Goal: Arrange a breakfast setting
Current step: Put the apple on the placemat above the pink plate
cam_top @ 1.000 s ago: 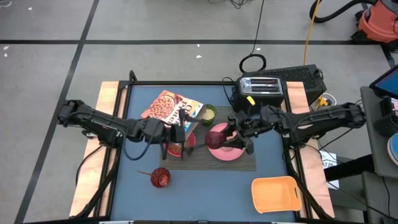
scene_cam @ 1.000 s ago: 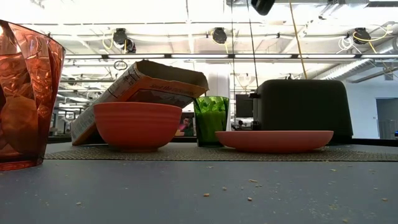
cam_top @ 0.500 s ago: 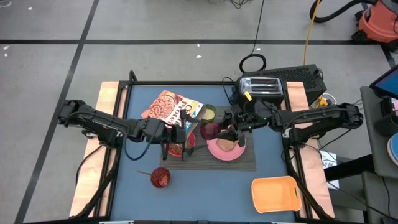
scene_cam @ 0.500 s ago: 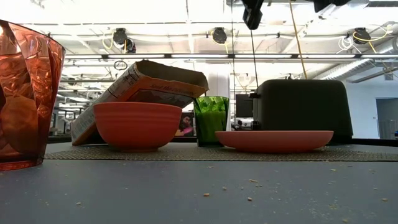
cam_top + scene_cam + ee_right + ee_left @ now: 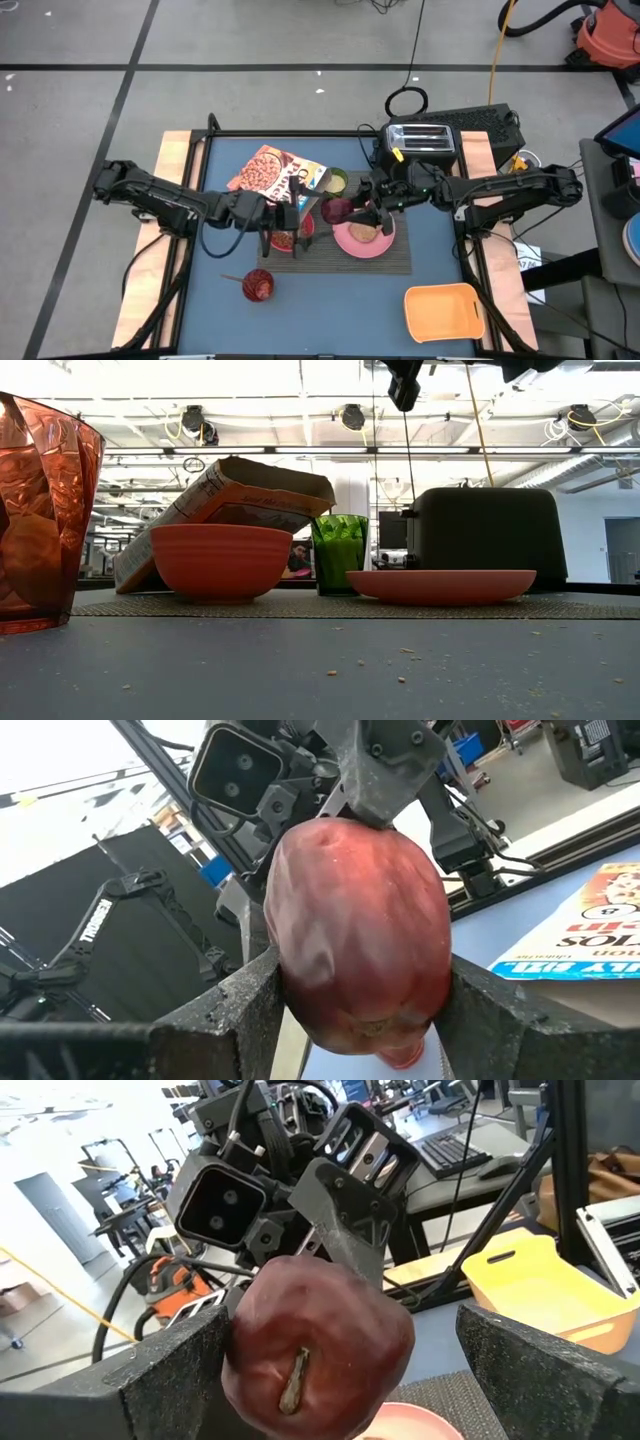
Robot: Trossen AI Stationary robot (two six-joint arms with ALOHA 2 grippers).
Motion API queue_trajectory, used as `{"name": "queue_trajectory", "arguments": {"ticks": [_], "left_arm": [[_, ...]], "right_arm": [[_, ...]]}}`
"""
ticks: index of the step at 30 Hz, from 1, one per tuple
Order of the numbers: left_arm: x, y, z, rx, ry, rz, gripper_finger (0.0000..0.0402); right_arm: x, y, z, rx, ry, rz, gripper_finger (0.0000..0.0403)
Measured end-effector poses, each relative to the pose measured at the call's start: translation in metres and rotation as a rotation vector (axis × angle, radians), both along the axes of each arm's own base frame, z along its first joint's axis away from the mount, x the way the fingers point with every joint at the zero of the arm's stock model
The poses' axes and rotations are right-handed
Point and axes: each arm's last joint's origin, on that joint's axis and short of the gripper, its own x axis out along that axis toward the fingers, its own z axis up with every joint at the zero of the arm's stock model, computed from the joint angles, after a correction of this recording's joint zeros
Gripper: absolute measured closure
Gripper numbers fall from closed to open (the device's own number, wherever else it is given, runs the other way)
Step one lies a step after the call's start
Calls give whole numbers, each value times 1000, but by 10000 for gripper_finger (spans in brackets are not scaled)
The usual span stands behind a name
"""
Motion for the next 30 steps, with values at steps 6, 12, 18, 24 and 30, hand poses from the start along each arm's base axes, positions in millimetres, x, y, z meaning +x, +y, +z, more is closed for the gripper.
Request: {"name": "queue_trajectory", "arguments": {"ticks": [6,12,18,24,30], "left_arm": [[0,1,-2,38,19,23,10],[0,1,-2,37,19,28,70],[0,1,-2,36,18,29,139],[0,1,-2,34,17,29,152],[0,1,-2,31,17,28,153]], "right_arm": [[0,0,0,0,-2,1,191],[0,0,0,0,-1,4,191],[0,0,0,1,0,6,180],[0,0,0,-2,-1,5,163],[0,0,0,-33,-10,4,138]]}}
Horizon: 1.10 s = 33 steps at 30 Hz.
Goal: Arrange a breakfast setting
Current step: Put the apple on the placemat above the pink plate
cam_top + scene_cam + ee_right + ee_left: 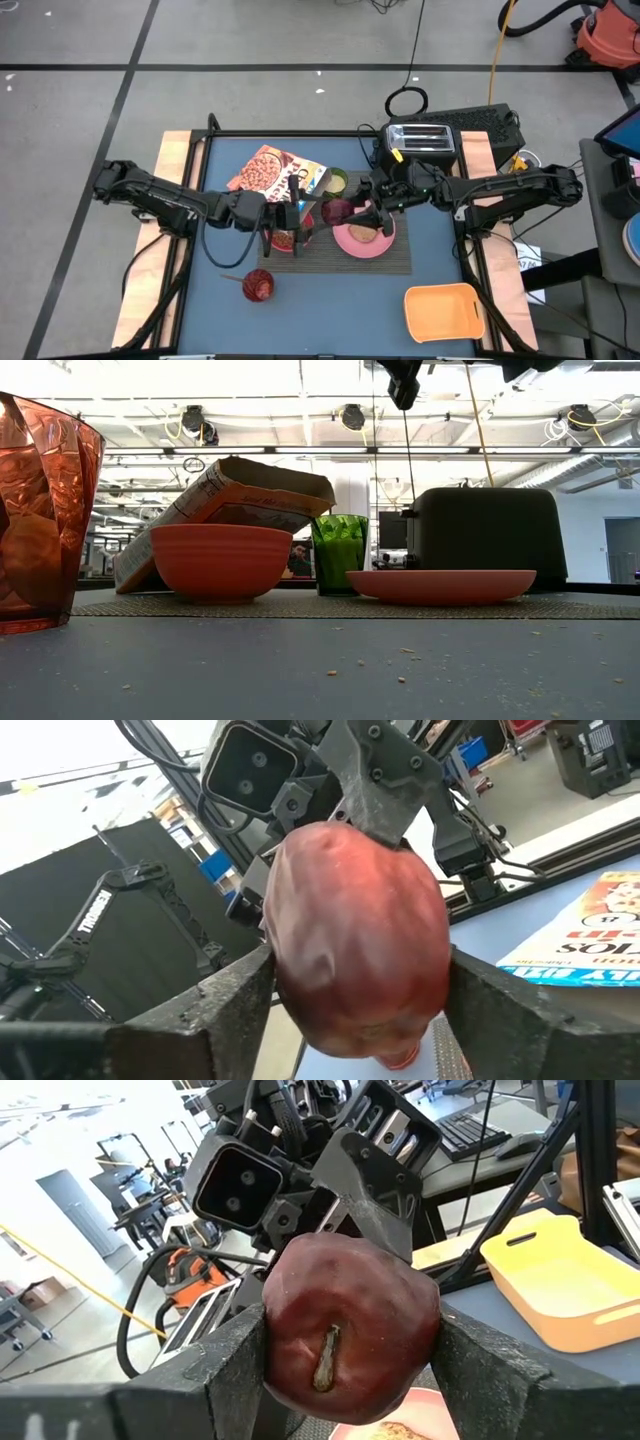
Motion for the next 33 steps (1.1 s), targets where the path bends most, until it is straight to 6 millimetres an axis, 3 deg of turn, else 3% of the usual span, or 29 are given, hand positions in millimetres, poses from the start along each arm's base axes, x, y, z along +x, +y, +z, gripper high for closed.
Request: {"name": "queue_trajectory", "arguments": {"ticks": [7,15,33], "left_arm": [[0,0,0,-5,0,-2,154],[0,0,-1,-102,6,5,155],[-6,4,-27,-543,213,137,155]], "right_arm": [[0,0,0,-53,-16,7,73],[0,1,-1,-243,-54,33,13],[-3,1,-23,-582,65,101,6]]}}
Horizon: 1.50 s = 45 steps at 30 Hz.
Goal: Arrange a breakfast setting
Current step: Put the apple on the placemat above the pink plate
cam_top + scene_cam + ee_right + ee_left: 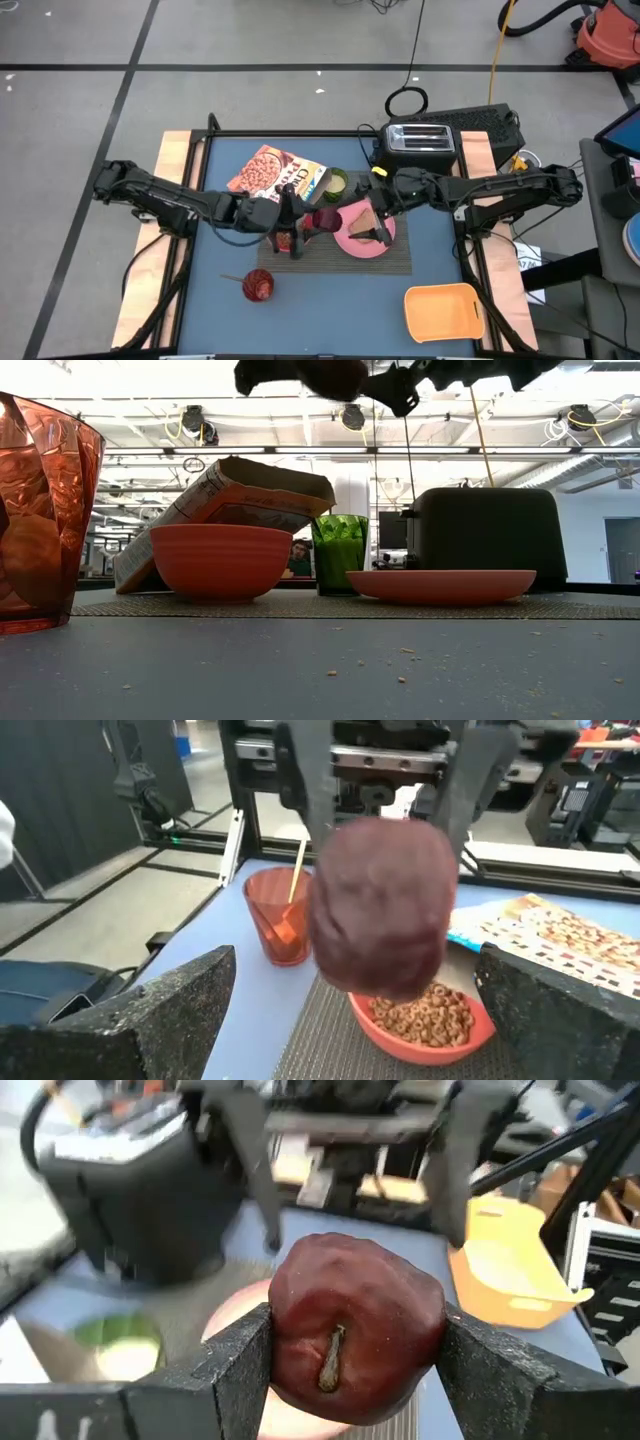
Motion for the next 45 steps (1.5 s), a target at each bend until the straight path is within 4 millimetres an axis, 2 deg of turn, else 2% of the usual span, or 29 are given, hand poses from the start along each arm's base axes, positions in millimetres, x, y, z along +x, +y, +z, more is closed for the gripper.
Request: {"name": "queue_trajectory", "arguments": {"ticks": [7,14,19,23,30,35,41,45], "left_arm": [[-3,9,-9,-113,85,86,155],[-2,14,-12,-191,93,139,155],[6,13,-26,-182,138,144,155],[15,10,-41,-187,183,147,155],[29,12,-52,-370,115,242,155],[32,17,-52,-532,61,322,155],[33,20,-52,-653,35,391,155],[33,25,-52,-734,14,440,155]], "right_arm": [[0,1,-1,-2,7,3,5],[1,1,2,-1,-24,0,6],[1,-1,3,41,-21,-88,7],[4,1,0,81,1,-93,6],[14,11,-17,80,74,-61,7],[19,19,-27,-27,82,-65,7],[19,29,-26,-273,40,-191,7],[18,37,-27,-358,31,-192,7]]}}
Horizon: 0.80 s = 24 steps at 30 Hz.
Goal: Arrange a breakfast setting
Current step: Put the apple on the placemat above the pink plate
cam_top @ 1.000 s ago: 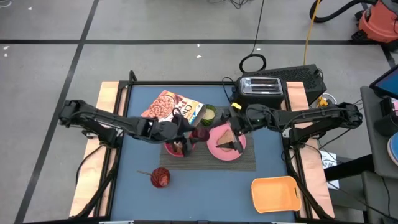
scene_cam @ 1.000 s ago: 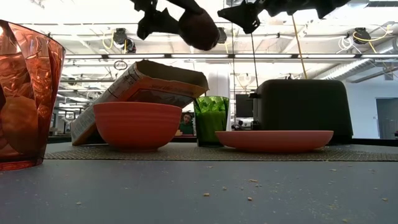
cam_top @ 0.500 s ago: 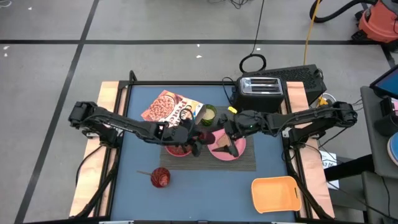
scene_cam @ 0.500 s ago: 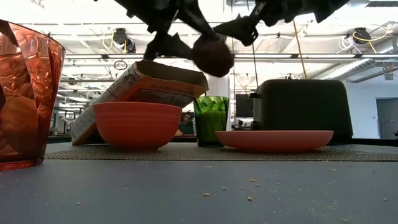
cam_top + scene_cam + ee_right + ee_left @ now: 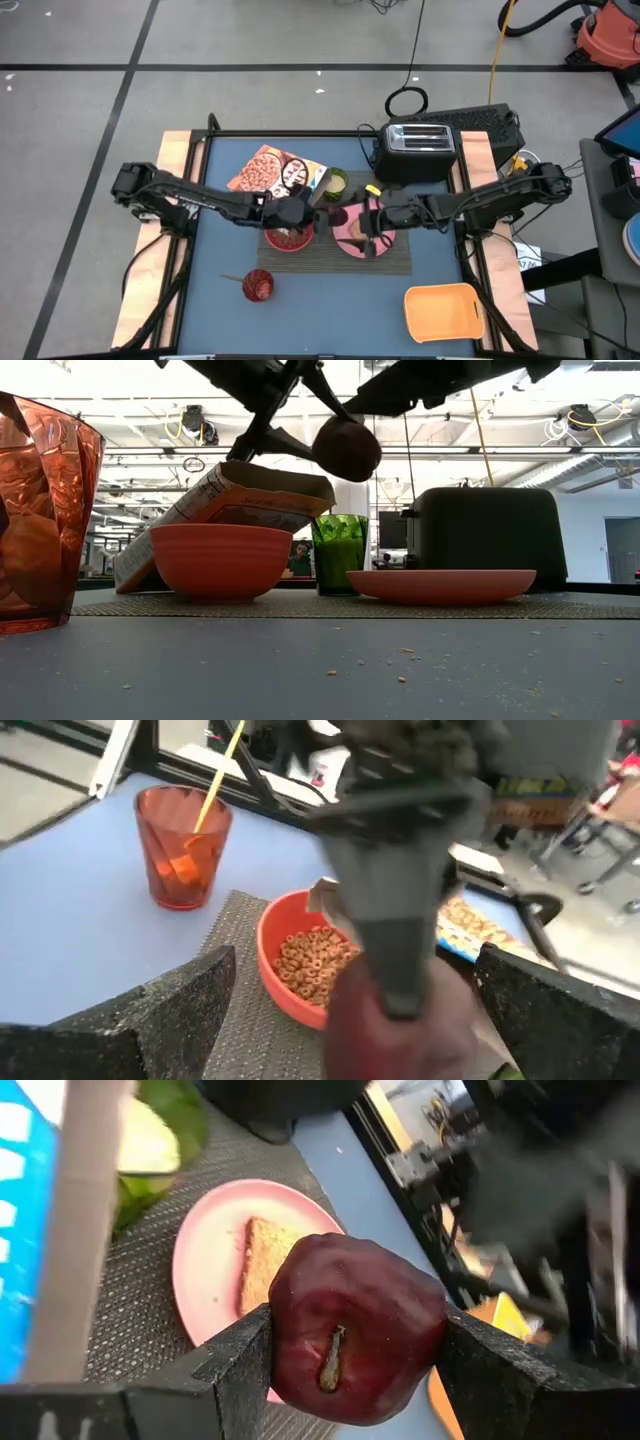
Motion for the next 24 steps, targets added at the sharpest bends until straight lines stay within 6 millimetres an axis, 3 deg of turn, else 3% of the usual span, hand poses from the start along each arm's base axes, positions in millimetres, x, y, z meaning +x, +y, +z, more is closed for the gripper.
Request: {"name": "queue_trajectory", "arguments": {"ticks": [10,24], "left_arm": [[1,14,1,-83,-37,112,155],[2,13,2,-68,-45,103,155]], "right_arm": [[1,3,-4,-108,1,-169,7],[17,0,-19,-160,-20,-275,11]]}}
